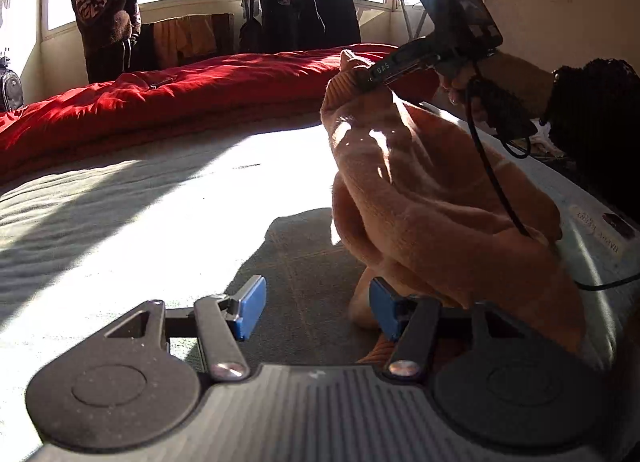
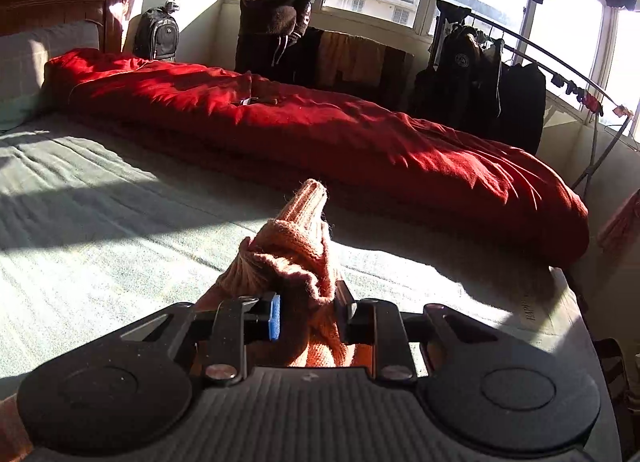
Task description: Fold clothes
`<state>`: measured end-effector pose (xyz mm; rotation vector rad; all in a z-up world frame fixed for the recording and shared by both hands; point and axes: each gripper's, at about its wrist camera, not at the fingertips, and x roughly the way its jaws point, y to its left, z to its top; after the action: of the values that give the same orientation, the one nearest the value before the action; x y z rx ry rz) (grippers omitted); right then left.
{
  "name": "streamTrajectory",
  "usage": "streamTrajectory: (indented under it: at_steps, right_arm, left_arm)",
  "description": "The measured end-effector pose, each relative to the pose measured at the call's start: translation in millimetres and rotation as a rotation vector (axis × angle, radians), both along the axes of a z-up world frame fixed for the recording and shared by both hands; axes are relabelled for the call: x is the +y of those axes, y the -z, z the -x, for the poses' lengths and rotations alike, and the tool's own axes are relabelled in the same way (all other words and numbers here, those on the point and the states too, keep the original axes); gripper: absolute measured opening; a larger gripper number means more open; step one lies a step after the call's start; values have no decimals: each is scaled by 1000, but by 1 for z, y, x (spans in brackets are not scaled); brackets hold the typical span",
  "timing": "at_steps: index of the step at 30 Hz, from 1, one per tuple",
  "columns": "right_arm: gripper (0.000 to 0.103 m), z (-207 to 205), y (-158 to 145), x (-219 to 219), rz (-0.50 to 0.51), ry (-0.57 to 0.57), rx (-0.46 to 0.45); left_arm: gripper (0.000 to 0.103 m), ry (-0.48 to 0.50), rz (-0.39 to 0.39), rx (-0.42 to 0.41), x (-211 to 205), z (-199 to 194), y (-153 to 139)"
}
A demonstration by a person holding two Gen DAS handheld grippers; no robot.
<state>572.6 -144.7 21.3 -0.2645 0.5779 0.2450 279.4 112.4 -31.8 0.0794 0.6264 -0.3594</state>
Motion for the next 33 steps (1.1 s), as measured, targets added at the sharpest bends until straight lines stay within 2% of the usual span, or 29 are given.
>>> streamTrajectory:
  at_steps: [6, 8, 10, 12, 15, 19, 21, 27, 33]
  right_arm:
    - [30, -60, 44, 3, -3, 71, 144]
    - [34, -67, 58, 5, -2, 72, 177]
    - [42, -69, 67, 9, 4, 60, 217]
    - [42, -67, 72, 11, 12, 45, 243]
    - [45, -49, 59, 9, 4, 2, 237]
    - [63, -15, 31, -1, -22, -65, 230]
    - [66, 9, 18, -7, 0, -97, 218]
    - [67, 88, -1, -34, 81, -139, 179]
    - [67, 152, 0, -84, 40, -127, 161]
  left_arm:
    - [59, -24, 13, 39, 10, -9, 14]
    - [59, -29, 15, 49, 11, -11, 18]
    - [59, -31, 14, 58, 10, -10, 20]
    - [59, -26, 9, 60, 8, -8, 19]
    - [59, -22, 0, 62, 5, -6, 17]
    - [60, -19, 1, 63, 0, 2, 11]
    - [61, -10, 7, 66, -6, 10, 8]
    - [64, 24, 0, 70, -25, 37, -6]
    - [67, 49, -12, 65, -42, 61, -18]
